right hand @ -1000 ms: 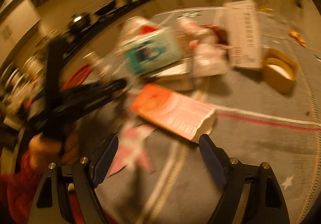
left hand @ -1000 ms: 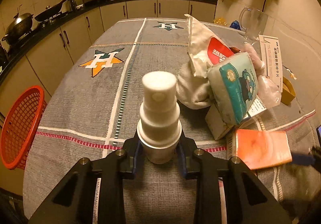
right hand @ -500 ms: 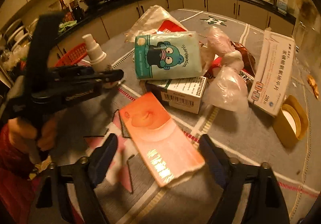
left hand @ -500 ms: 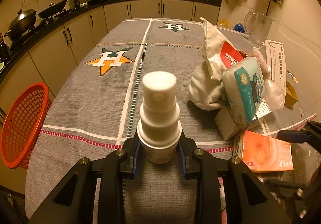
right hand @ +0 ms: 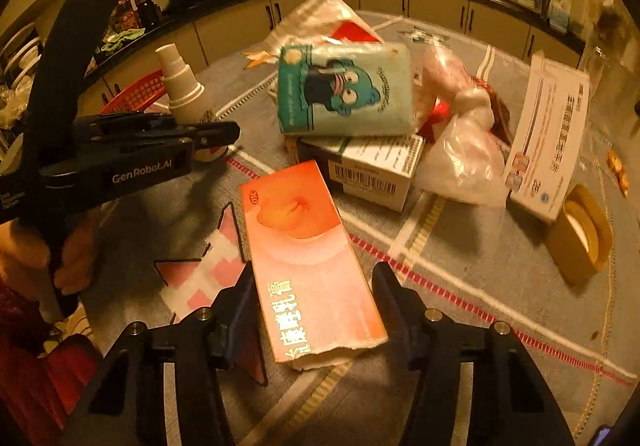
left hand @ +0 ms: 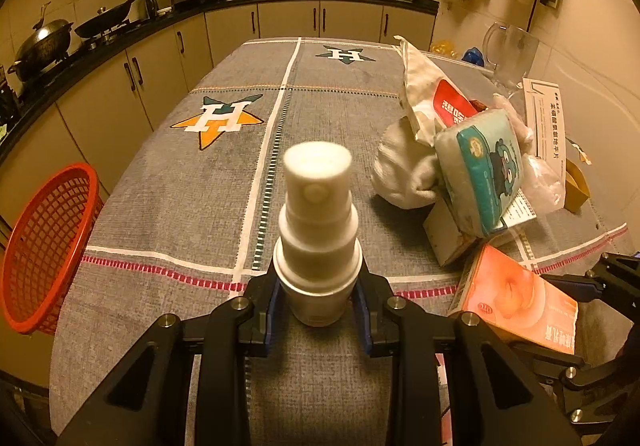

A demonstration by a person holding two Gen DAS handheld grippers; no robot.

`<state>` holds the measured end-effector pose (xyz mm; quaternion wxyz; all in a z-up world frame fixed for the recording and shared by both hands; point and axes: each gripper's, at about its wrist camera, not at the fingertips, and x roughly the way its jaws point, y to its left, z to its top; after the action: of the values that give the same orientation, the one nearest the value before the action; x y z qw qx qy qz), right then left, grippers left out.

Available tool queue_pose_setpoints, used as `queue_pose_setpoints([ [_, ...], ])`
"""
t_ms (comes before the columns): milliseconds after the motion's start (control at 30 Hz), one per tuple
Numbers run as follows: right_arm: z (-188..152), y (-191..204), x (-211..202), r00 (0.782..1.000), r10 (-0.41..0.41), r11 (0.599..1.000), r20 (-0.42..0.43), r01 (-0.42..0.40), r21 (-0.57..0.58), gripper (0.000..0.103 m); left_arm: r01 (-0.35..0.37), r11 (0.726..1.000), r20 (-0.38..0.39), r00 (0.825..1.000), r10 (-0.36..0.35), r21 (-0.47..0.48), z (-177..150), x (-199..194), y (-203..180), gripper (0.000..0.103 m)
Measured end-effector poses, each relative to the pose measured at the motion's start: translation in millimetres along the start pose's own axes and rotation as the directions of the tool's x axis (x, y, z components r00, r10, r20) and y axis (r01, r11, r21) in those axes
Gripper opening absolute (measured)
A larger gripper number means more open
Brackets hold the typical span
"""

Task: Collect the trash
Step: 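Grasp the white spray bottle with the left tool while the right tool grasps the orange box, then carry the spray bottle and orange box toward the red basket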

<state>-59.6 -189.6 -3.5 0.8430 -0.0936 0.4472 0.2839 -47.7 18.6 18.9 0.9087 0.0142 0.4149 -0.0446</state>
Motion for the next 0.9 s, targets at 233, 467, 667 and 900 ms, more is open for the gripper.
queue_pose_setpoints([
  [233, -3, 5, -11, 0.999, 0.042, 0.998, 0.023, -0.043, 0.046, 0.053, 0.006, 1.0, 0.015, 1.0, -0.006, -0.006, 1, -7, 2, 0.029],
  [467, -1, 5, -28, 0.992, 0.095, 0.991, 0.085, -0.102, 0.087, 0.05, 0.007, 1.0, 0.039, 0.999, -0.007, -0.005, 1, -21, 4, 0.029],
  [667, -2, 2, -46, 0.986, 0.113, 0.988, 0.121, -0.125, 0.095, 0.05, 0.0, 1.0, 0.055, 0.998, 0.001, -0.018, 2, -30, 9, 0.029],
  [900, 7, 0, -51, 0.98, 0.13, 0.982, 0.148, -0.148, 0.12, 0.05, -0.007, 1.0, 0.072, 0.997, 0.009, -0.031, 3, -36, 16, 0.029],
])
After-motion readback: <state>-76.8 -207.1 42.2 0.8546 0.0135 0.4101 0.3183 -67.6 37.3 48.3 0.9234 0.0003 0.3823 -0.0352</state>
